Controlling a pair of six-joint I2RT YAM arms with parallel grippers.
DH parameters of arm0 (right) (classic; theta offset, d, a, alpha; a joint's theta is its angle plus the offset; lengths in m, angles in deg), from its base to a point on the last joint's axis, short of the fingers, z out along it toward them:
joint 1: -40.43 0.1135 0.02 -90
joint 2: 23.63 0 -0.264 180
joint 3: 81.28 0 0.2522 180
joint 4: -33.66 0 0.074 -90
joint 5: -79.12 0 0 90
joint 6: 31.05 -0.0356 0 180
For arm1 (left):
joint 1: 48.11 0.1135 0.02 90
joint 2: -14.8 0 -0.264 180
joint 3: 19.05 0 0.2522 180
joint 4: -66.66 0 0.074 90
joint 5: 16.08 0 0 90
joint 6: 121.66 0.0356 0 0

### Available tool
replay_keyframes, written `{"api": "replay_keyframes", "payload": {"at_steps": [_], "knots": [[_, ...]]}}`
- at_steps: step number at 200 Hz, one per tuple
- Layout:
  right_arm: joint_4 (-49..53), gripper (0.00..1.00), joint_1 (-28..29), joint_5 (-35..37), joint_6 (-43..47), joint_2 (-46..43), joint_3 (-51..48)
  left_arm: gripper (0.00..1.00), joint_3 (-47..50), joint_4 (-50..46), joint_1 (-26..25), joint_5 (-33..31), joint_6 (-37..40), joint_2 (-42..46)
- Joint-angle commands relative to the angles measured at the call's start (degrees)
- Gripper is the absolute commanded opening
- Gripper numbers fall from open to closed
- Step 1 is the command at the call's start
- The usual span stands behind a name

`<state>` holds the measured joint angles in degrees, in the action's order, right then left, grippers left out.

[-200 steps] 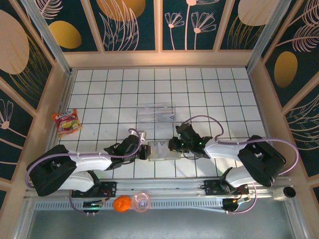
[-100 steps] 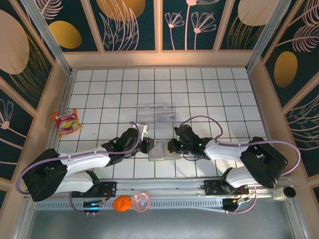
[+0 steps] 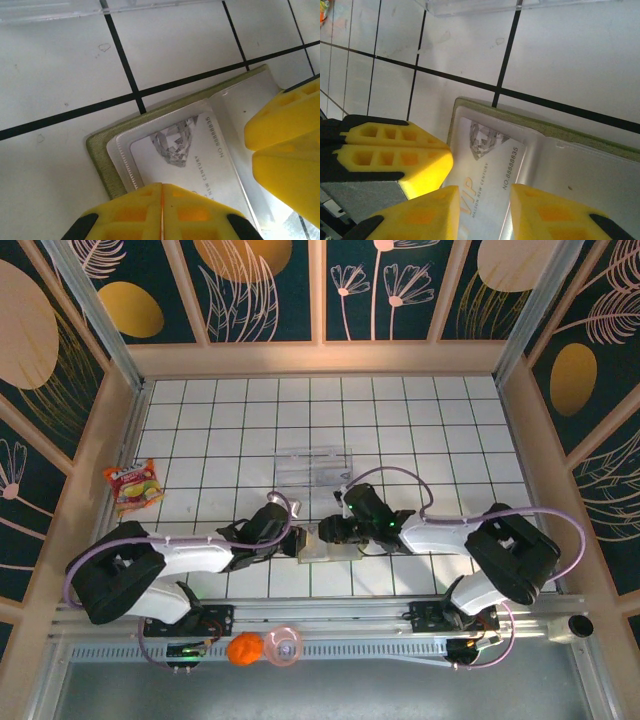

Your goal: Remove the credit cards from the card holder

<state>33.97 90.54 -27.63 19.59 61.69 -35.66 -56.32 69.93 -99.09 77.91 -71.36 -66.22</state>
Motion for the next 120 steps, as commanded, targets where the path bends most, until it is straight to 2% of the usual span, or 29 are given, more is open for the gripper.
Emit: {"api": "replay_keyframes", "payload": {"at_steps": [1,66,120], "knots": [[-2.1,0.32,-0.8,-1.6,0.0,1.6,1.4,0.08,1.0,2.8,0.0,0.4,-0.6,-1.5],[-1.9,0.30,-1.1,0.6,-1.7,2.3,0.9,0.03,2.1,3.7,0.0,0.5,-1.3,-2.3],[-2.1,0.32,-0.8,0.0,-1.1,0.5,1.1,0.05,2.7,2.9,0.0,0.1,-2.0,0.0]]}}
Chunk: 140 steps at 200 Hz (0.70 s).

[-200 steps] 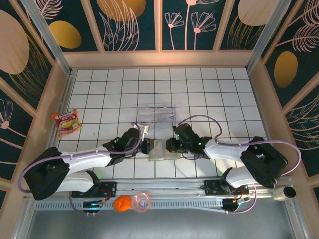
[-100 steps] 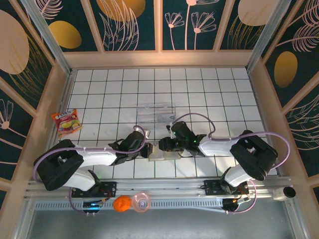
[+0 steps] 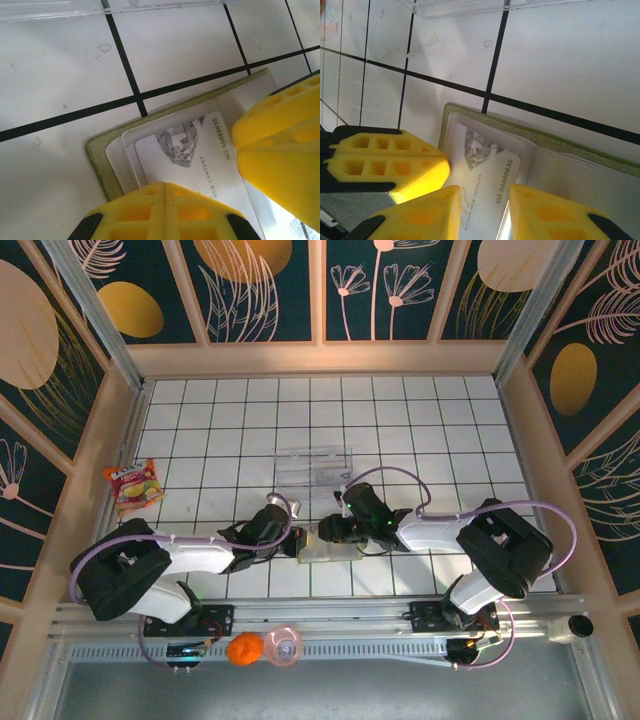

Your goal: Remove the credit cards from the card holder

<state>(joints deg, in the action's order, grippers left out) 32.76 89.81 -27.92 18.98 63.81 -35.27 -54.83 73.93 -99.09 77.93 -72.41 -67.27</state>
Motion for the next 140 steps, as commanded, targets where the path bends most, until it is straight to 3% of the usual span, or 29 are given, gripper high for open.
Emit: {"api": "replay_keyframes", "payload": {"at_steps": [1,39,140], "knots": [[-0.9,0.32,-0.1,0.4,-0.5,-1.7,0.6,0.05,1.2,-1.1,0.0,0.1,-0.9,1.1],[-1.8,0.32,1.1,1.5,0.9,-4.7,-0.2,0.15,1.1,-1.5,0.0,-0.1,-1.0,2.9],[-2.5,0.32,3.2,0.2,0.5,4.2,3.1,0.10,1.0,0.0,0.0,1.3,-0.7,0.4]]}}
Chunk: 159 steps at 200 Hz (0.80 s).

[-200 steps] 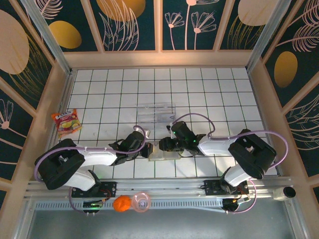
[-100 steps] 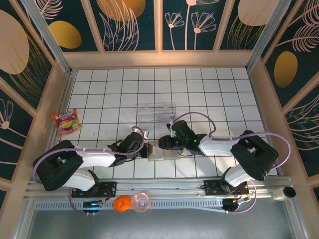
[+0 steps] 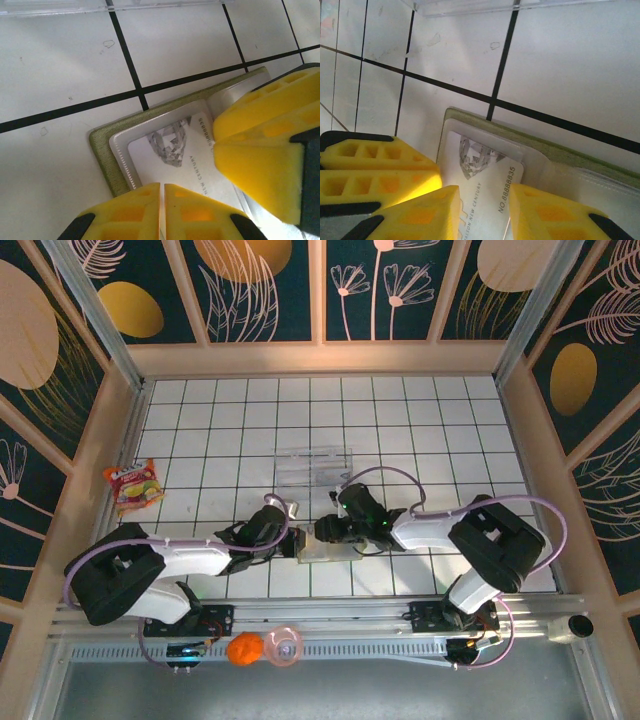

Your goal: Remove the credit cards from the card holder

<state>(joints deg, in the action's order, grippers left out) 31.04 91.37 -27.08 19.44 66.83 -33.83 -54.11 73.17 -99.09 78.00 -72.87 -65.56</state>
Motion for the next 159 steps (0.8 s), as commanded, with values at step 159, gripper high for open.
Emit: {"api": "replay_keyframes", "payload": {"at_steps": [159], "knots": [[11.0,0.27,2.7,10.2,4.0,-5.6,3.8,0.08,1.0,1.1,-0.1,0.7,-0.4,-0.4]]}}
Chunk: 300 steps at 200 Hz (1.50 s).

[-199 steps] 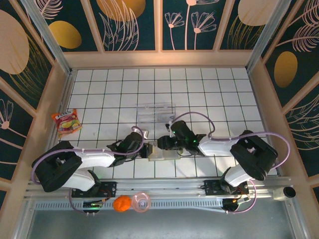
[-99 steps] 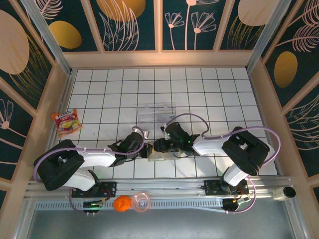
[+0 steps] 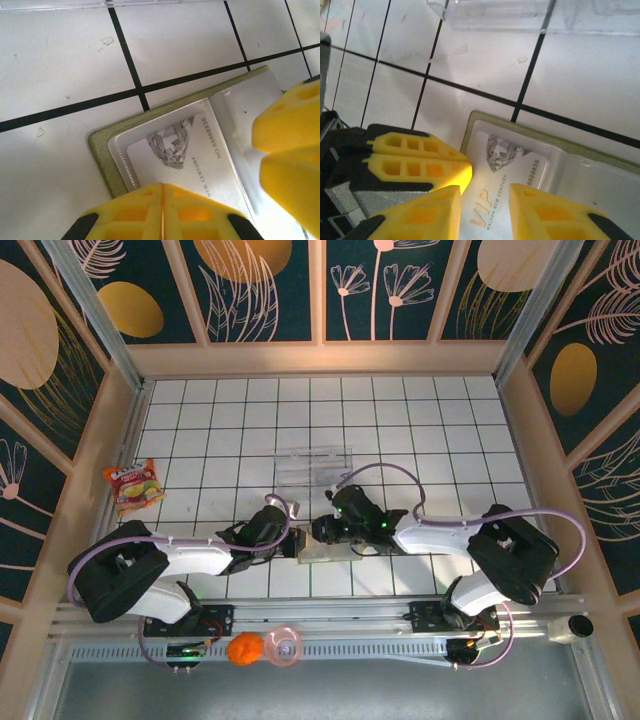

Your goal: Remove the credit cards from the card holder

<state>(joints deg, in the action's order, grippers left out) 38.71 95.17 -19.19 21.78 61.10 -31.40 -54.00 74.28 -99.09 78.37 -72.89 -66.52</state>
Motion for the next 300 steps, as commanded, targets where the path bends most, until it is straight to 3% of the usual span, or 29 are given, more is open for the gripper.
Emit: {"api": "replay_keyframes", "payload": {"at_steps": [1,52,109,139,160,179,227,300], "knots": [[3.3,0.27,-1.1,2.2,1.7,0.2,1.4,0.08,0.9,-0.1,0.0,0.3,-0.4,0.6],[2.2,0.20,-2.4,1.2,1.3,4.4,1.7,0.03,1.0,-0.5,0.0,-0.1,-0.7,0.5],[0.4,0.26,-1.0,-0.3,1.2,4.2,1.1,0.02,0.4,0.0,0.0,0.5,-0.4,-0.3],[0.2,0.28,-0.8,0.4,1.3,-0.1,-0.6,0.07,0.4,-1.3,0.0,0.0,-0.1,1.4],[1.5,0.29,-0.8,-0.6,1.7,-1.1,-0.5,0.16,0.2,-3.0,-0.1,-0.3,0.3,3.4],[0.4,0.29,-0.8,-3.3,1.8,-0.8,-1.0,0.17,0.6,-3.8,-0.1,-1.0,0.4,5.7],[1.4,0.24,-2.1,-2.3,0.6,1.7,-1.3,0.11,0.3,-5.4,-0.8,-2.1,1.0,3.0],[-0.6,0.26,-1.2,-5.1,1.7,4.8,-0.9,0.06,0.2,-4.8,-1.5,-2.2,1.2,0.6]]}}
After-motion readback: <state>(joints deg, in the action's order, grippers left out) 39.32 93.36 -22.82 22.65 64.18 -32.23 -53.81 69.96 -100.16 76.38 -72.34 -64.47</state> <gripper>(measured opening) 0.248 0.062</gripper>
